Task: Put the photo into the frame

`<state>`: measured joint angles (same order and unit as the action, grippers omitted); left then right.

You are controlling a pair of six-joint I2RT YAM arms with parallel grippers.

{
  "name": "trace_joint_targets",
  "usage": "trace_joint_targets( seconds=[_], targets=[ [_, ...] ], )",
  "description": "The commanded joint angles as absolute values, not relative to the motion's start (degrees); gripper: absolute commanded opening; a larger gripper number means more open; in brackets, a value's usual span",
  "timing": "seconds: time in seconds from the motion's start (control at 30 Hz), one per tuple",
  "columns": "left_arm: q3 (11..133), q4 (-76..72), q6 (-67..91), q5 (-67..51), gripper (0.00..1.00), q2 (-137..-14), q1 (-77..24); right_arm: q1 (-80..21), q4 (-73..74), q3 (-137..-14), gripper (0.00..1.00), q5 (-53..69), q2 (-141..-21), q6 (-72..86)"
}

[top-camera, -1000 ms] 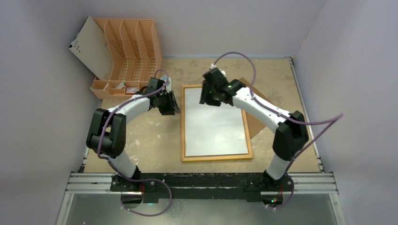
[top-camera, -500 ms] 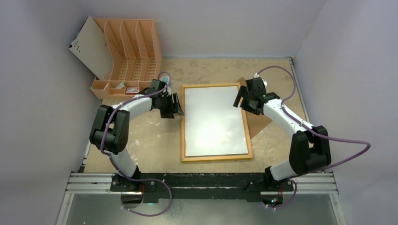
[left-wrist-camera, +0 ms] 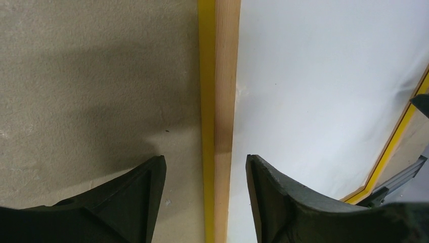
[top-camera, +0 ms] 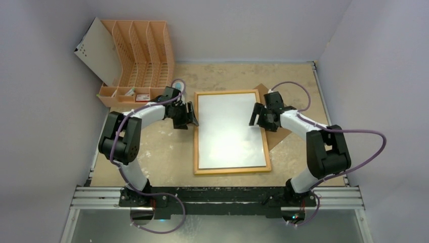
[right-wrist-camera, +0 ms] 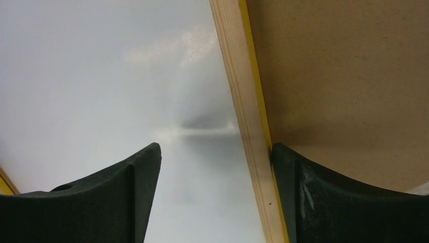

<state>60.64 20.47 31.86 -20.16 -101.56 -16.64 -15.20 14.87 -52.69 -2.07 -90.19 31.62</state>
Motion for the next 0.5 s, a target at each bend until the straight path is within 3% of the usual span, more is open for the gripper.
trace_joint_targets(
  seconds=[0.0, 0.23, 0.37, 0.47],
  targets=[
    [62.79, 20.49, 31.16, -18.65, 0.62, -101.69, -16.80, -15.06, 10.39, -51.61, 0.81, 7.49, -91.05, 28.73],
    [64.43, 22.25, 30.70, -15.25, 0.62, -101.76, -16.79, -15.11, 5.91, -51.92, 0.77, 15.36, -91.73, 25.84],
    [65.68, 24.78, 30.02, -9.19, 0.62, -100.66, -16.79, -15.12, 2.36, -51.45, 0.77, 23.87, -92.18, 25.36],
    [66.95, 27.31, 28.99, -3.60, 0.63, -100.08, -16.79, -15.11, 4.01, -52.24, 0.77, 23.18, -92.78, 25.90]
  ],
)
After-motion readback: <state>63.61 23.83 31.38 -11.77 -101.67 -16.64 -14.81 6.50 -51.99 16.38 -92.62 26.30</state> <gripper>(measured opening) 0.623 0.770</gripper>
